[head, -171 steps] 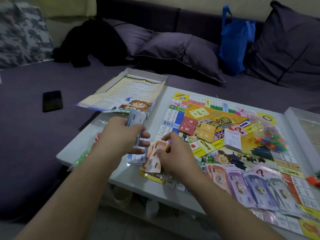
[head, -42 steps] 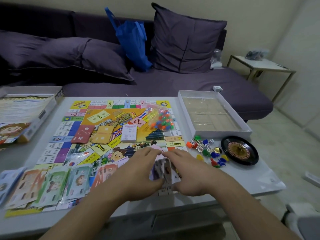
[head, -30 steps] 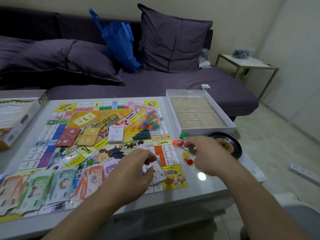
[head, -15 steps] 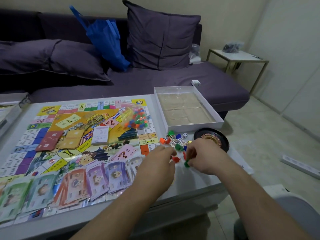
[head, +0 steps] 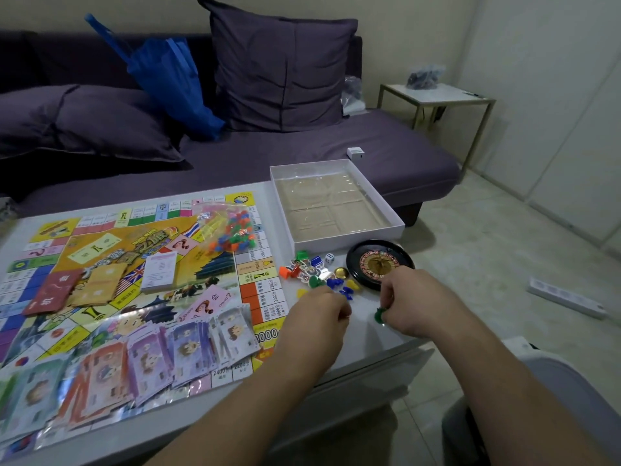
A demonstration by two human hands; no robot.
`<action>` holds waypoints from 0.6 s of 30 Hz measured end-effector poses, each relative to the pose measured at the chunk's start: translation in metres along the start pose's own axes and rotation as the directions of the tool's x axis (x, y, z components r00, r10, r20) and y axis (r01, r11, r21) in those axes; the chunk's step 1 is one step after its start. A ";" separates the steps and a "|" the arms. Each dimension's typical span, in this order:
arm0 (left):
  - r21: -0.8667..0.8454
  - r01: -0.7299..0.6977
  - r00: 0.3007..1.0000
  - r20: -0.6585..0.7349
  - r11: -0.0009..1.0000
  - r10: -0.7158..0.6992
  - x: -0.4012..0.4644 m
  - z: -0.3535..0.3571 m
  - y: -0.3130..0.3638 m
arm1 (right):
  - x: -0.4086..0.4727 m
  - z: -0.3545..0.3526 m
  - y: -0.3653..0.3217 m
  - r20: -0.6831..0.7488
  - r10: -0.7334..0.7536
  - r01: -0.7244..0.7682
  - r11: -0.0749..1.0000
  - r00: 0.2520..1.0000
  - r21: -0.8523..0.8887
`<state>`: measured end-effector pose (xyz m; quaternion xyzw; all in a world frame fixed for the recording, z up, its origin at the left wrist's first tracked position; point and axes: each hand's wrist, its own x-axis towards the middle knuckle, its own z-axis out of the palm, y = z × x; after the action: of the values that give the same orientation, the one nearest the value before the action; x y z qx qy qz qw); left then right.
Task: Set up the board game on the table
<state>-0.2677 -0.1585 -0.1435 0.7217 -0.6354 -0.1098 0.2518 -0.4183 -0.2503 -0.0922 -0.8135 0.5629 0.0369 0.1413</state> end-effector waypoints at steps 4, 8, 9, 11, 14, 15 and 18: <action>-0.075 -0.036 0.999 -0.029 0.997 0.034 0.003 0.005 0.013 | -0.006 -0.005 0.008 0.009 0.029 -0.029 0.999 1.000 0.032; -0.078 -0.048 0.998 -0.039 0.996 0.045 -0.003 0.006 0.009 | -0.010 -0.015 0.010 -0.029 0.043 -0.041 0.996 0.999 0.082; -0.082 -0.048 0.998 -0.038 0.996 0.045 -0.006 0.007 0.006 | -0.011 -0.017 0.008 -0.040 0.043 -0.039 0.995 0.998 0.093; -0.095 -0.046 0.998 -0.034 0.994 0.043 -0.010 0.008 0.003 | -0.013 -0.020 0.004 -0.051 0.034 -0.028 0.993 0.998 0.113; -0.100 -0.028 0.999 -0.031 0.995 0.025 -0.014 0.009 0.003 | -0.016 -0.022 0.001 -0.052 0.017 -0.010 0.991 0.998 0.132; -0.092 -0.021 0.999 -0.033 0.996 0.018 -0.015 0.010 0.004 | -0.016 -0.022 0.001 -0.050 0.013 -0.006 0.991 0.999 0.134; -0.095 0.021 0.999 -0.030 0.995 -0.024 -0.014 0.011 0.007 | -0.016 -0.020 0.001 -0.057 -0.014 0.020 0.993 0.998 0.118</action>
<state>-0.2817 -0.1482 -0.1515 0.7177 -0.6173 -0.1311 0.2944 -0.4271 -0.2416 -0.0696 -0.8091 0.5609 -0.0206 0.1740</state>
